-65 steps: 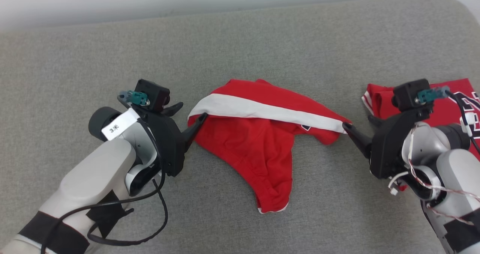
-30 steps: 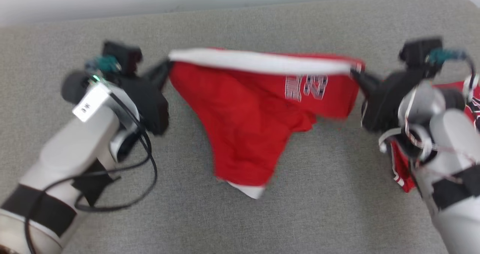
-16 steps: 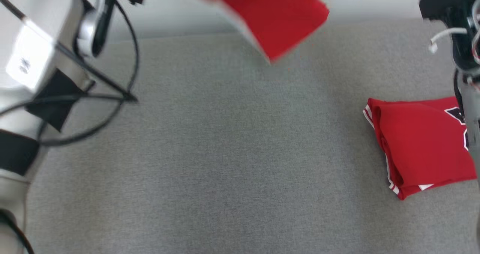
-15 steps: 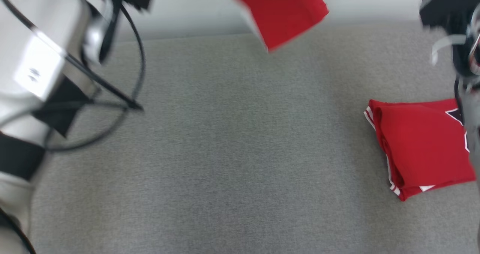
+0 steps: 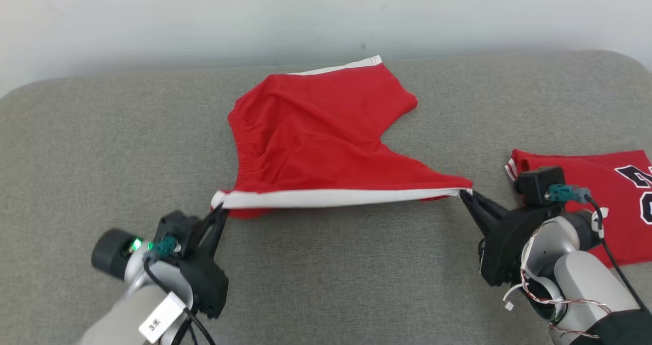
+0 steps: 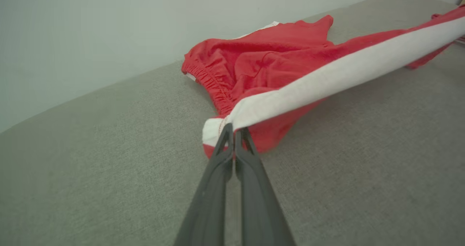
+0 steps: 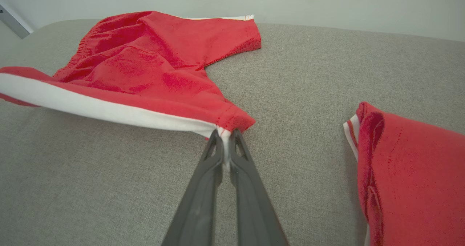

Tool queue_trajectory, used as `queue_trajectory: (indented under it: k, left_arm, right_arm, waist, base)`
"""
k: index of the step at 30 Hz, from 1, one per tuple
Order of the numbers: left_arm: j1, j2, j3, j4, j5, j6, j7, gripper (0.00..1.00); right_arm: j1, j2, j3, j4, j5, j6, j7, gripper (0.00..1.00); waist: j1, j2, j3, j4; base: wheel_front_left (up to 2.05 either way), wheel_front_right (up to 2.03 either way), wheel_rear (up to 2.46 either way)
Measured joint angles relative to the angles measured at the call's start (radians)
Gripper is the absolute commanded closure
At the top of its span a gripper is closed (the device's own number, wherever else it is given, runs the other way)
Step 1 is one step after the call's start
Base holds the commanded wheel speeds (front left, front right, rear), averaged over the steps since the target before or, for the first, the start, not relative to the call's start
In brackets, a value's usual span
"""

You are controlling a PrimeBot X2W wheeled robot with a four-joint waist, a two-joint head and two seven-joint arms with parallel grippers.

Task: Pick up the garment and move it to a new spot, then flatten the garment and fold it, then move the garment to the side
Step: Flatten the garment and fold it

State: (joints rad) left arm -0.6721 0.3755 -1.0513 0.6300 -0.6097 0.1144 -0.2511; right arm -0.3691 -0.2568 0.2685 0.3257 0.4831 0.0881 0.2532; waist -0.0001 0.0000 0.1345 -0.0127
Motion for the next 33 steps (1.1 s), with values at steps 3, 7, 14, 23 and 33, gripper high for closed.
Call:
queue_trajectory:
  k: [3, 7, 14, 23, 33]
  left_arm:
    - [0.037, -0.001, 0.0, 0.007, -0.021, 0.0, 0.0, 1.0]
    - [0.071, -0.009, 0.004, 0.011, -0.026, 0.001, -0.001, 1.0]
    - [0.129, -0.024, 0.021, 0.029, -0.032, 0.001, -0.001, 1.0]
    - [0.214, -0.03, 0.112, 0.054, -0.045, 0.001, -0.005, 1.0]
    - [0.295, -0.065, 0.224, 0.061, -0.04, 0.001, -0.005, 1.0]
  right_arm:
    - [0.014, 0.003, 0.002, 0.003, 0.007, 0.0, 0.004, 1.0]
    - [0.047, -0.003, 0.004, 0.004, 0.01, 0.001, 0.029, 1.0]
    - [0.14, -0.036, 0.031, -0.018, 0.011, 0.01, 0.083, 1.0]
    - [0.202, -0.041, 0.061, -0.098, 0.046, 0.019, 0.139, 1.0]
    - [0.264, -0.047, 0.067, -0.167, 0.08, 0.019, 0.198, 1.0]
  waist:
    - [-0.0001, 0.0, -0.003, -0.008]
    - [0.0, -0.0001, -0.01, -0.013]
    - [0.0001, 0.0, -0.022, -0.003]
    - [0.0001, 0.0, -0.032, 0.003]
    - [0.0001, 0.0, -0.037, 0.02]
  base:
    - [0.0, 0.0, 0.0]
    - [0.0, 0.0, 0.0]
    - [0.0, 0.0, 0.0]
    - [0.0, 0.0, 0.0]
    - [0.0, 0.0, 0.0]
